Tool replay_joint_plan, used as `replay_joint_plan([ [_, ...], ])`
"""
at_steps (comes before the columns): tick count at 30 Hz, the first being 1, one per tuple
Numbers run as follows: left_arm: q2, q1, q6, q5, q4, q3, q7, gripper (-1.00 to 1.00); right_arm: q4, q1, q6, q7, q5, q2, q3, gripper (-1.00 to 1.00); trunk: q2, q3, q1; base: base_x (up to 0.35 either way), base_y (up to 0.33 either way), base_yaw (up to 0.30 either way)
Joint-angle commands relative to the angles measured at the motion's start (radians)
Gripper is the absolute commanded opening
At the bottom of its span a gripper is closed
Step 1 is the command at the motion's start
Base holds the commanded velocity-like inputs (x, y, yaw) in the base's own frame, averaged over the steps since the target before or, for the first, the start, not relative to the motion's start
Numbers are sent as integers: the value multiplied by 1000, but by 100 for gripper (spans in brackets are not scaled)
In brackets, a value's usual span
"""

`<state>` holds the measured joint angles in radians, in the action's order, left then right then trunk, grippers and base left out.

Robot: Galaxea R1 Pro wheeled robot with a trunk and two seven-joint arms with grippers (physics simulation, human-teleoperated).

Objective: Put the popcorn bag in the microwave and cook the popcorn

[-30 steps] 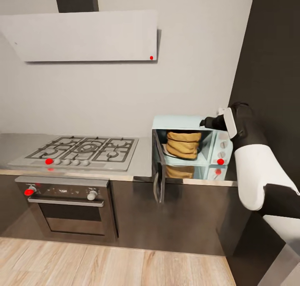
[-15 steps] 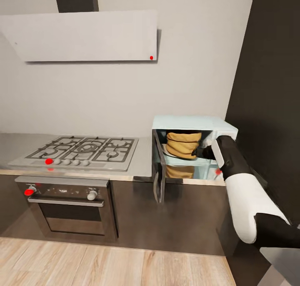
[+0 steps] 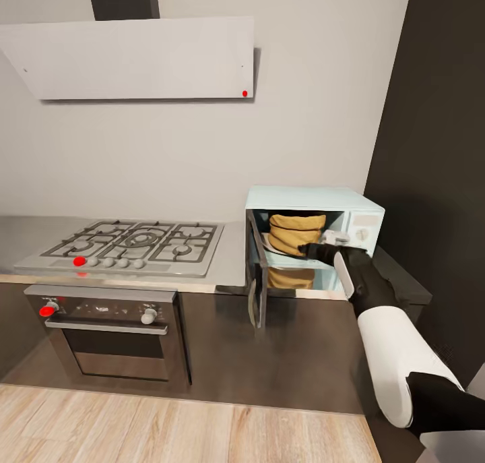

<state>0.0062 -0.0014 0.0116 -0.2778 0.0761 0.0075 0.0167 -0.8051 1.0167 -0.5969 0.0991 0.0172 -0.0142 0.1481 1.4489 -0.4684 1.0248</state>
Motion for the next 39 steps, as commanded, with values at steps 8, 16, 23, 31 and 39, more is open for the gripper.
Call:
replay_joint_plan([
  [8,0,0,1,-4,2,-1,2,100,81,-72,209,-3,7,-4,4,100,1,-1,0,7,0,0],
  [16,0,0,1,-1,1,-4,2,100,119,-73,267,-4,4,-40,4,100,1,-1,0,189,0,0],
  [23,0,0,1,-1,2,-2,2,100,119,-73,285,-4,3,-42,4,100,1,-1,0,244,0,0],
  [31,0,0,1,-1,2,-3,2,100,121,-73,311,-5,3,-43,-75,100,1,-1,0,239,0,0],
  [39,-2,0,2,-1,4,-1,2,100,112,-73,308,2,0,-35,-80,100,1,-1,0,-137,0,0],
])
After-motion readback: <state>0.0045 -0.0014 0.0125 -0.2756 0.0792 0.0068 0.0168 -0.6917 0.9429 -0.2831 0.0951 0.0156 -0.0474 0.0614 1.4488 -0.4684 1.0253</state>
